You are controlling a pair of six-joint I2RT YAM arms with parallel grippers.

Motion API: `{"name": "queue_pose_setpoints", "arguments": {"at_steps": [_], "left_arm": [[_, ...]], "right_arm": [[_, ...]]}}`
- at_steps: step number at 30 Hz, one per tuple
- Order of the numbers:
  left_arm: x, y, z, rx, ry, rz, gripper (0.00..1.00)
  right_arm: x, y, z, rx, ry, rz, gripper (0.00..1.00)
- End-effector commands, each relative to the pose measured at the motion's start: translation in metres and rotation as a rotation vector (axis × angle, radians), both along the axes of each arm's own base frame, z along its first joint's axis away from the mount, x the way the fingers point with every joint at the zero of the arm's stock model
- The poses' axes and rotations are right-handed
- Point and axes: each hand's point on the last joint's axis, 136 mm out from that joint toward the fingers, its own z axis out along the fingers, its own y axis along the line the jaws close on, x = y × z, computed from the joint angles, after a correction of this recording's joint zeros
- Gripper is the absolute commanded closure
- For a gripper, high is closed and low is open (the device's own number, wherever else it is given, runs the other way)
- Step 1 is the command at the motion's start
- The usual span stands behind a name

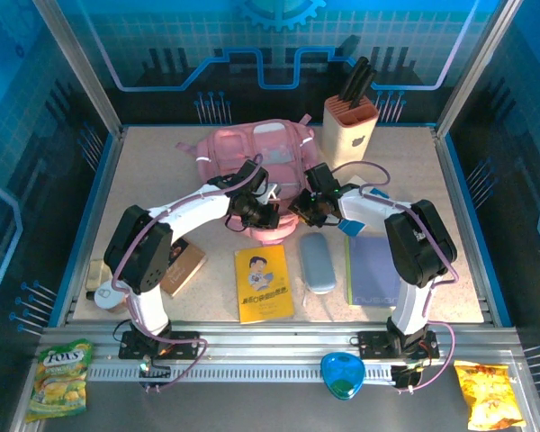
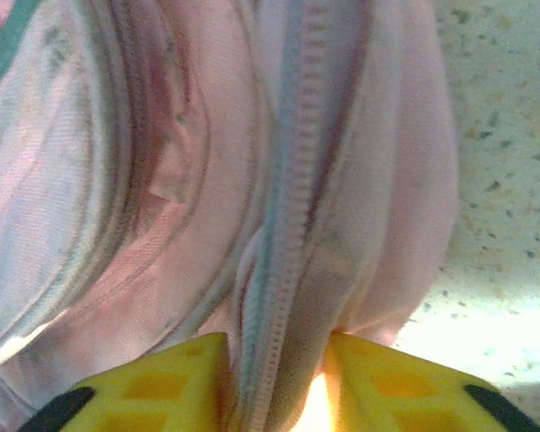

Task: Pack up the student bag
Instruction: Unzip the student bag at the top-center of the table.

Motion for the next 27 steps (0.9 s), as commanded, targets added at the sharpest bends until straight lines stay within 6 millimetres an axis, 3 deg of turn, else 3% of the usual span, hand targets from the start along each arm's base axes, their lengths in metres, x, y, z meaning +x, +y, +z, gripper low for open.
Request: {"name": "queue_pose_setpoints", "arguments": {"at_steps": [1,3,6,13,18,27], "left_arm": [[-0.012,0.011,0.012,0.048,-0.013,-0.03,1.0],[-0.015,0.022,0.01,0.092,-0.018,-0.025,1.0],[-0.017,0.043,0.01,0.164,-0.035,0.026,1.0],[-0.016,0.097,0.001,0.22,-0.047,0.179,1.0],[-0.012,0.121,-0.016,0.094,0.017,0.307,1.0],[0.034,0.17,-0.031,0.19,-0.034,0.423,1.0]], "right_arm": [[0.01,-0.024,-0.005,-0.131,-0.029,-0.031,0.77],[0.016,-0.033,0.0,-0.185,-0.073,-0.028,0.86],[0.025,-0.047,0.009,-0.281,-0.127,-0.032,0.89],[0.04,-0.062,0.029,-0.345,-0.193,-0.031,0.9],[0.046,-0.065,0.035,-0.339,-0.215,-0.032,0.9],[0.045,-0.064,0.031,-0.317,-0.207,-0.013,0.9]]}}
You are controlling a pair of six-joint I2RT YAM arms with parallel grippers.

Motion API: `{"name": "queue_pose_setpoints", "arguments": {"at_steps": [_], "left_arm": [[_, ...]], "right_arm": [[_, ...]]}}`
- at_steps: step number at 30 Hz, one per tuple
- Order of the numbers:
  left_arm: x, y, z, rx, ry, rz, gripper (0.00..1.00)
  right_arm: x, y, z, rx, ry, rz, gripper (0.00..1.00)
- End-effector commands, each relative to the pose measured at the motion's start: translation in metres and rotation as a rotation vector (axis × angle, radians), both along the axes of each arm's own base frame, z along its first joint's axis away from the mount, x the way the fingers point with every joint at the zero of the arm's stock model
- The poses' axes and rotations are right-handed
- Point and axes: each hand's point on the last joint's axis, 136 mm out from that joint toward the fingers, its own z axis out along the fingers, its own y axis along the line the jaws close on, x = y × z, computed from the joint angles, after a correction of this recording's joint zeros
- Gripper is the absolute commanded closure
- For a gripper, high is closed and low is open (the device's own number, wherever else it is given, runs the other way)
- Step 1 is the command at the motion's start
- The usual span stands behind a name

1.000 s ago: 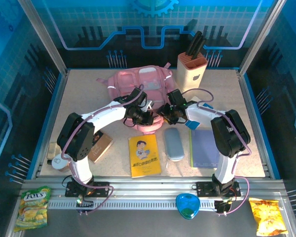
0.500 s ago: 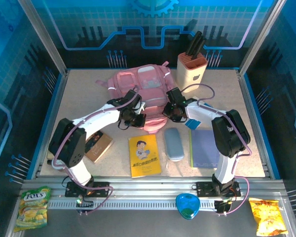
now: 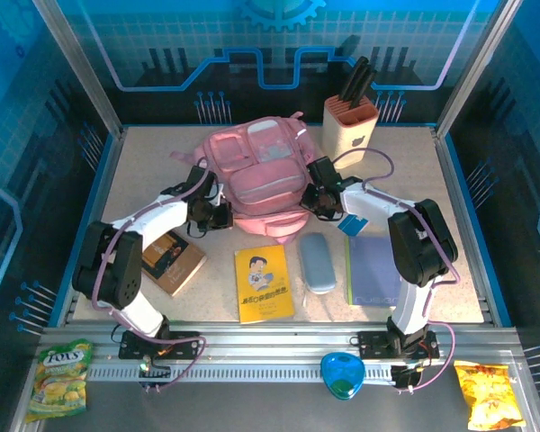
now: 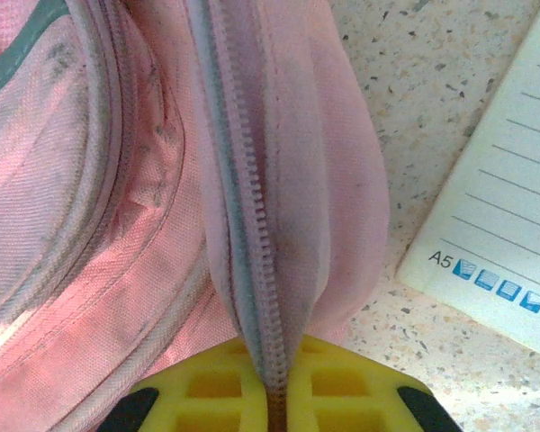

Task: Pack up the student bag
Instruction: Unzip the student bag at the top-center of the table.

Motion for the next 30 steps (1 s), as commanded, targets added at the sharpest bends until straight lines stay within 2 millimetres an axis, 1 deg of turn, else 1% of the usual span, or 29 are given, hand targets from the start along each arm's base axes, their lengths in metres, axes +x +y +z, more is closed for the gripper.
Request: {"name": "queue_pose_setpoints", "arguments": {"at_steps": [1,5,8,15,16,19,22,25,30], "left_arm": [[0.022,0.038,-0.006,0.131,-0.015,0.067,1.0],[0.043,0.068,-0.011,0.205,-0.021,0.108,1.0],[0.061,0.078,-0.01,0.204,-0.042,0.114,1.0],[0.092,0.099,-0.01,0.265,-0.046,0.061,1.0],[0.094,0.103,-0.011,0.274,-0.043,0.043,1.0],[0.097,0.102,-0.01,0.246,-0.045,-0.049,1.0],[0.09,0.094,-0.007,0.225,-0.054,-0.176,1.0],[0.089,0.099,-0.002,0.278,-0.088,-0.26,0.99],[0.099,0.103,0.007,0.359,-0.208,-0.393,1.0]], "right_arm": [[0.021,-0.024,0.021,-0.056,-0.092,-0.052,0.9],[0.018,-0.024,0.022,-0.059,-0.095,-0.04,0.9],[0.018,-0.024,0.025,-0.058,-0.101,-0.031,0.9],[0.018,-0.023,0.031,-0.058,-0.117,0.002,0.9],[0.017,-0.022,0.031,-0.06,-0.118,0.007,0.9],[0.018,-0.023,0.033,-0.064,-0.123,0.02,0.9],[0.019,-0.022,0.035,-0.065,-0.123,0.032,0.9],[0.02,-0.023,0.036,-0.073,-0.124,0.042,0.9],[0.022,-0.023,0.037,-0.083,-0.124,0.049,0.9]]}}
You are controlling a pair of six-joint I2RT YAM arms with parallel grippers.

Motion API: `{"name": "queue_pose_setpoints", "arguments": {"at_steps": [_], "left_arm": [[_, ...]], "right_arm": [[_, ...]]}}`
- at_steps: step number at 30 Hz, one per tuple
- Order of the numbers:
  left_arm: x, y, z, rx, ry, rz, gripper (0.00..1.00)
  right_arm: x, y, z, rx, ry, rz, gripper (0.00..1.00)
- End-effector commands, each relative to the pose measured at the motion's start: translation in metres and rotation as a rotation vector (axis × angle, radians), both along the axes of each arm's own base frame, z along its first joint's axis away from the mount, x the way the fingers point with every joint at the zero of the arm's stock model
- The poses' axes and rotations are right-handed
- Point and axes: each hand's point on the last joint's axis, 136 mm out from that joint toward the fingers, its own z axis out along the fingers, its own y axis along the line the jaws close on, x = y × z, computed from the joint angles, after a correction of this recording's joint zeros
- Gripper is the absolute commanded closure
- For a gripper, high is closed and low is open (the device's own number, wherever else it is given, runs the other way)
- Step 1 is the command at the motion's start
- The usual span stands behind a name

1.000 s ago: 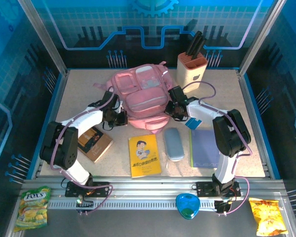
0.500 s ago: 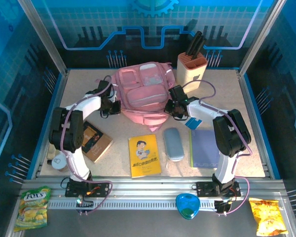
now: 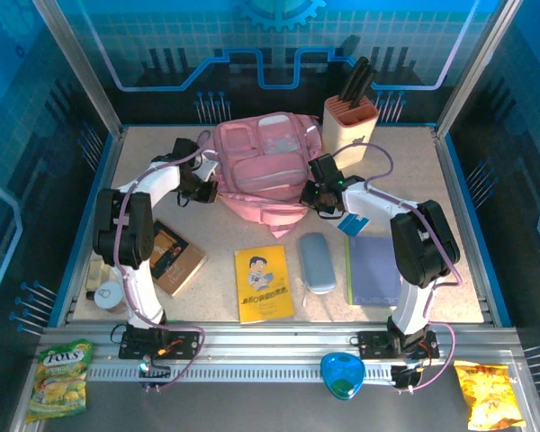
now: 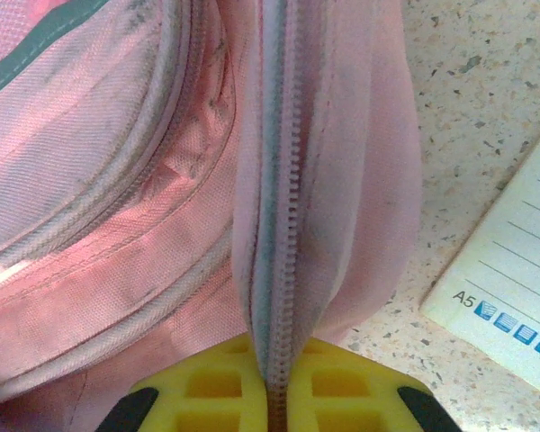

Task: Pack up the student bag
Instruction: Unzip the student bag at the top-center of the table.

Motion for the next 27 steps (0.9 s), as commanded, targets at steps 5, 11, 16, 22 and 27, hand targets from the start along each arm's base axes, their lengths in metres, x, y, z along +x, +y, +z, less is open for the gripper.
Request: {"name": "queue_pose_setpoints", "arguments": {"at_steps": [5,11,16,22,27], "left_arm": [[0.022,0.045,0.019,0.187,-0.121,-0.117,0.99],[0.035,0.053,0.016,0.198,-0.096,-0.149,0.96],[0.053,0.054,0.02,0.17,-0.103,-0.065,0.91],[0.07,0.054,0.032,0.124,-0.158,0.051,0.82],[0.055,0.045,0.056,0.03,-0.203,0.134,0.65]], "right_arm": [[0.012,-0.023,0.025,-0.062,-0.062,-0.003,0.9],[0.011,-0.019,0.029,-0.062,-0.088,0.05,0.91],[0.011,-0.01,0.029,-0.034,-0.096,0.1,0.91],[0.009,0.01,0.033,0.054,-0.102,0.156,0.91],[0.008,0.029,0.04,0.1,-0.107,0.167,0.9]]}}
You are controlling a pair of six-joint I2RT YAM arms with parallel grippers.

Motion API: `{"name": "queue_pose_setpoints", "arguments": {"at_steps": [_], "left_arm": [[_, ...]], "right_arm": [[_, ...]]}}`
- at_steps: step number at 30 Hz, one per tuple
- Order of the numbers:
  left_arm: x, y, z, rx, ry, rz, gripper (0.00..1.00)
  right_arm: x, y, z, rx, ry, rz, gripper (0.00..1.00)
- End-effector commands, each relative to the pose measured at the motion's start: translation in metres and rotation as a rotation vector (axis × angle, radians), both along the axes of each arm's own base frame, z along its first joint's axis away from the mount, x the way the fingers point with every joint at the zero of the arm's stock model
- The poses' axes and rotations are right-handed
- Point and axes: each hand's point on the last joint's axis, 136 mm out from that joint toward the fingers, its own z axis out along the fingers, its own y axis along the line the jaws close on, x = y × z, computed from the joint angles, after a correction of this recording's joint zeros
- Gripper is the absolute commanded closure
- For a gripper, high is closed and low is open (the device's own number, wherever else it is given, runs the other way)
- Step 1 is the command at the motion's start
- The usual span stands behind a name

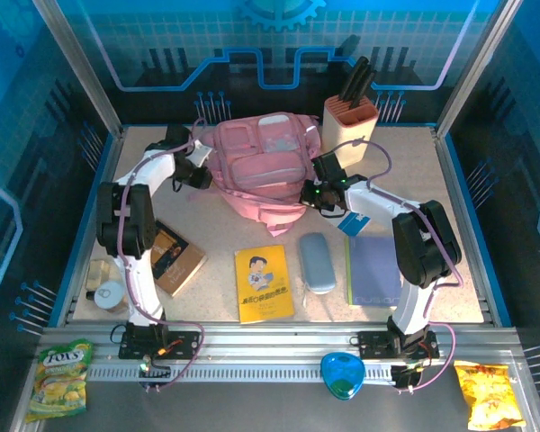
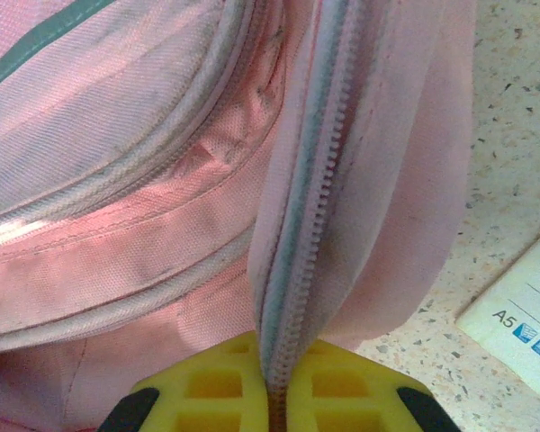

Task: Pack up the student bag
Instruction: Unzip the student bag at the top-center of the table, then pick up the book from the bottom-center of the table.

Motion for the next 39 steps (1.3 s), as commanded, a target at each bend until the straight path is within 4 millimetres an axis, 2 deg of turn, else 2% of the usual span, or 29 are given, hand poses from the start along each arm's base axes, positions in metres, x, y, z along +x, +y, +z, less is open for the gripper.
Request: {"name": "queue_pose_setpoints", "arguments": {"at_steps": [1,5,8,10,14,18,21,23,26,31,35,39], "left_arm": [[0.004,0.012,0.05,-0.062,-0.14,0.147,0.63],[-0.017,0.004,0.079,-0.205,-0.227,0.269,0.55],[-0.034,0.004,0.101,-0.305,-0.292,0.382,0.46],[-0.046,0.007,0.111,-0.35,-0.314,0.455,0.39],[-0.075,0.003,0.122,-0.461,-0.271,0.569,0.39],[-0.103,-0.013,0.121,-0.591,-0.211,0.611,0.34],[-0.124,-0.031,0.112,-0.646,-0.127,0.612,0.32],[-0.142,-0.056,0.105,-0.684,-0.058,0.549,0.32],[-0.167,-0.08,0.087,-0.672,0.038,0.504,0.33],[-0.207,-0.101,0.057,-0.636,0.182,0.526,0.31],[-0.233,-0.111,0.032,-0.653,0.27,0.57,0.27],[-0.251,-0.12,0.013,-0.646,0.337,0.573,0.25]], "right_arm": [[0.01,0.02,0.033,0.069,-0.077,0.03,0.89],[0.014,0.042,0.029,0.098,-0.061,0.043,0.88],[0.017,0.053,0.029,0.092,-0.053,0.056,0.82],[0.016,0.054,0.031,0.08,-0.052,0.066,0.71],[0.003,0.035,0.046,0.013,-0.089,0.051,0.42],[-0.023,0.023,0.061,-0.059,-0.128,0.095,0.32],[-0.051,0.025,0.057,-0.092,-0.091,0.153,0.31],[-0.074,0.034,0.049,-0.099,-0.053,0.2,0.31],[-0.106,0.049,0.032,-0.113,0.008,0.264,0.32],[-0.148,0.075,-0.002,-0.101,0.128,0.343,0.35],[-0.163,0.091,-0.021,-0.092,0.181,0.379,0.43],[-0.166,0.099,-0.037,-0.07,0.225,0.389,0.47]]}}
